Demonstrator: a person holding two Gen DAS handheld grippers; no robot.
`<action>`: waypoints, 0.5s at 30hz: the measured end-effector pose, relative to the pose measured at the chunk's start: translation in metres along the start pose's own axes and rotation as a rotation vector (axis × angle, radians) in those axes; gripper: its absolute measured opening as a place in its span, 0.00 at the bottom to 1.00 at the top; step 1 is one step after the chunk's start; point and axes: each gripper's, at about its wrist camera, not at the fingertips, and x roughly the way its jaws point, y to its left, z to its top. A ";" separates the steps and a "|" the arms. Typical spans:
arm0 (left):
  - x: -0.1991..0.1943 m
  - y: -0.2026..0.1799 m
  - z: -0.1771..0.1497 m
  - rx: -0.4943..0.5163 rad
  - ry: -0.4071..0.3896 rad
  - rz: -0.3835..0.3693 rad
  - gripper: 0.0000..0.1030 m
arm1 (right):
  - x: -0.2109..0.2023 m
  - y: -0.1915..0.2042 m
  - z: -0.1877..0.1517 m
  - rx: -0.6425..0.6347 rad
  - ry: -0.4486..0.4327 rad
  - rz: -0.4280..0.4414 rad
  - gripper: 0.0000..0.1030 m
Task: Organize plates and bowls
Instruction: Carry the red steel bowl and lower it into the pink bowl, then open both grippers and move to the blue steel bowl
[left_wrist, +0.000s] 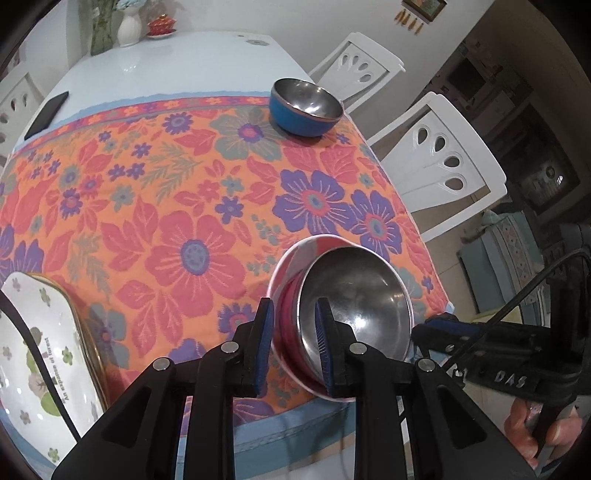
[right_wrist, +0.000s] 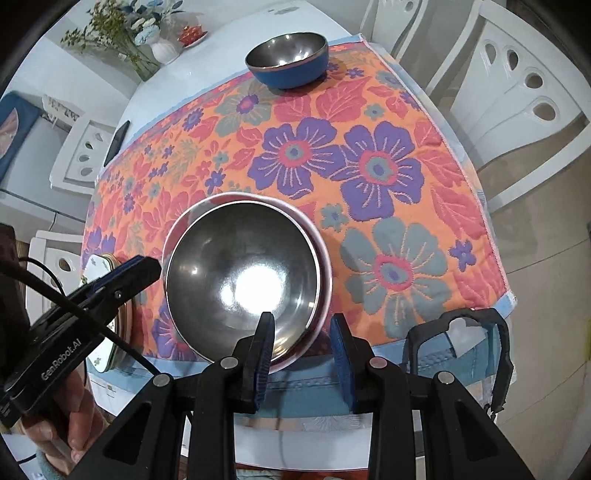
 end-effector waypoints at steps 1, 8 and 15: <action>0.000 0.001 0.000 -0.005 0.003 -0.004 0.19 | -0.002 -0.001 0.001 0.003 -0.002 0.007 0.30; -0.007 -0.001 0.017 0.014 -0.023 -0.012 0.19 | -0.024 0.008 0.019 -0.027 -0.057 0.043 0.30; -0.014 0.002 0.054 0.027 -0.063 -0.012 0.20 | -0.035 0.012 0.053 -0.026 -0.114 0.058 0.30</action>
